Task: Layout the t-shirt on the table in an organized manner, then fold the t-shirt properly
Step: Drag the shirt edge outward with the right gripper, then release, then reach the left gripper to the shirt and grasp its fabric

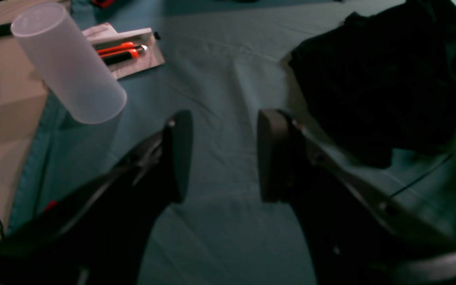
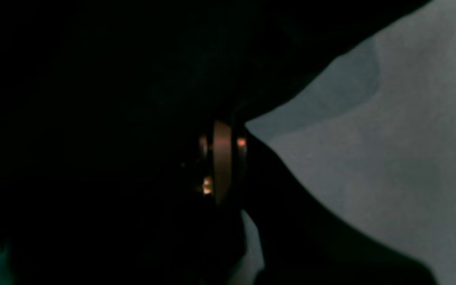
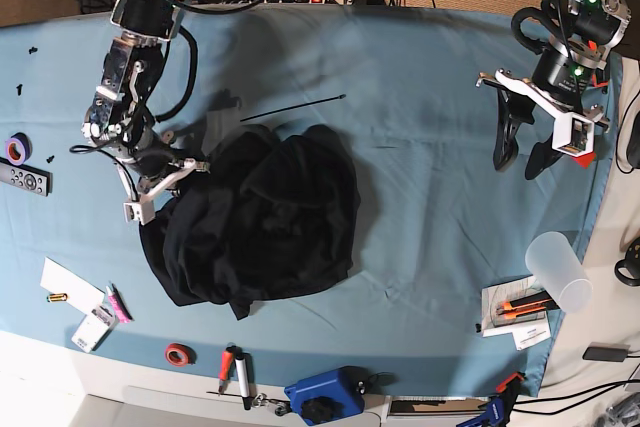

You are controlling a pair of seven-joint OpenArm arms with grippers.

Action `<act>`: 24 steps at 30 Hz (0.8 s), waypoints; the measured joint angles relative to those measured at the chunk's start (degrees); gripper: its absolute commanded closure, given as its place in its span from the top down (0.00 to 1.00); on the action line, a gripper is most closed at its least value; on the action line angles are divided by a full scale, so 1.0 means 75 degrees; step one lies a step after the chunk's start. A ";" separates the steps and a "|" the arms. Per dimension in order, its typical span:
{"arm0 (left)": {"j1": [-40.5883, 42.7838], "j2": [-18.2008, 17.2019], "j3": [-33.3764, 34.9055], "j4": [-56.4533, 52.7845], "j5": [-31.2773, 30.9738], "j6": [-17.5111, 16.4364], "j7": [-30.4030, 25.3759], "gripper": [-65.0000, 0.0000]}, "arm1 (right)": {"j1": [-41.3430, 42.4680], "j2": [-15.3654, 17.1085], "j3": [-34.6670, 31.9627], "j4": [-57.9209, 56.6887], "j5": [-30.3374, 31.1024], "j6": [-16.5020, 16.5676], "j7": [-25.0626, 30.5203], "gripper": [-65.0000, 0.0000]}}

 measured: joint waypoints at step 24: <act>-0.2550 0.0405 0.6918 -0.2885 0.4648 0.0635 -0.0857 0.54 | 0.1504 -0.0035 0.2882 0.2055 0.0423 0.0306 -0.0079 0.00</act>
